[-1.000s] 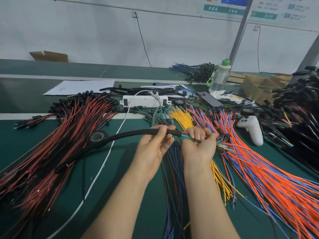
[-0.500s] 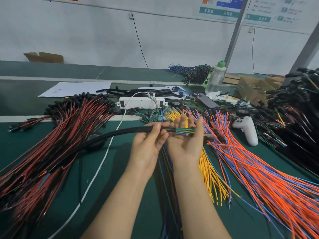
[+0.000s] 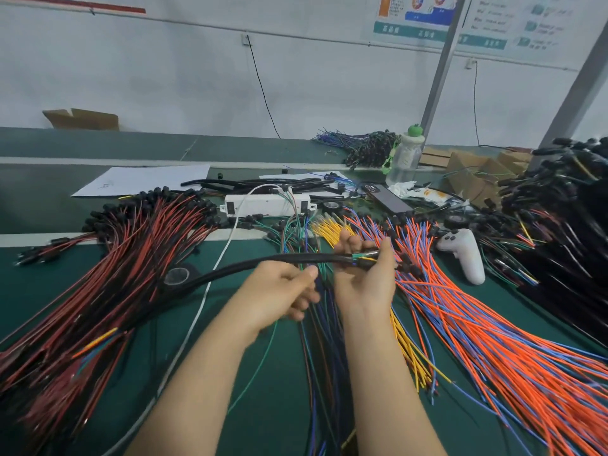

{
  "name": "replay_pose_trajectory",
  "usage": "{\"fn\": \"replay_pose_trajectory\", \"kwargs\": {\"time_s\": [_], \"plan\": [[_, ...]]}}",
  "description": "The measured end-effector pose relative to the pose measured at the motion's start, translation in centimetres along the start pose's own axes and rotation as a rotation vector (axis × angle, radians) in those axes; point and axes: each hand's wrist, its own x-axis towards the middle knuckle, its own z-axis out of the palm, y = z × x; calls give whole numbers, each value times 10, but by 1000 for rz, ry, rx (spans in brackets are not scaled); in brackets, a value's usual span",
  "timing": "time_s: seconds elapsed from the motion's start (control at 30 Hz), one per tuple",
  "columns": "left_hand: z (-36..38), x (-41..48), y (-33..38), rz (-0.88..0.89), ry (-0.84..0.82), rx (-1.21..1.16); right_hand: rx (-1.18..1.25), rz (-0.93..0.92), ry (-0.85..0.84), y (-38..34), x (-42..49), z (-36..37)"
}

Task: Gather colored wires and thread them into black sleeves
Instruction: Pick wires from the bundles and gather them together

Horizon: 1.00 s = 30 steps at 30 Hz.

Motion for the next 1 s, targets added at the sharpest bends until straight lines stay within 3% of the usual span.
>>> {"fn": "replay_pose_trajectory", "kwargs": {"time_s": [0.1, 0.17, 0.27, 0.37, 0.47, 0.57, 0.67, 0.77, 0.87, 0.93, 1.0], "plan": [[-31, -4, 17, 403, 308, 667, 291, 161, 31, -13, 2, 0], [-39, -1, 25, 459, 206, 947, 367, 167, 40, -16, 1, 3], [-23, 6, 26, 301, -38, 938, 400, 143, 30, -16, -5, 18], [-9, 14, 36, 433, -17, 994, 280, 69, 10, -19, -9, 28], [1, 21, 64, 504, -120, 1061, 119, 103, -3, -30, -10, 37], [18, 26, 116, 609, -145, 1092, 36, 124, -164, -62, -9, 52], [32, 33, 194, 789, 156, 990, -188, -25, -287, -98, -18, 71], [70, 36, 264, 939, 410, 699, -546, -324, -406, -129, -31, 88], [141, 36, 303, 948, 263, 222, -921, -848, -346, -176, -39, 90], [196, 35, 317, 844, 136, -135, -1156, -1151, -93, -221, -33, 78], [249, 38, 320, 641, -4, -478, -1364, -1237, 234, -270, -19, 53]]}}
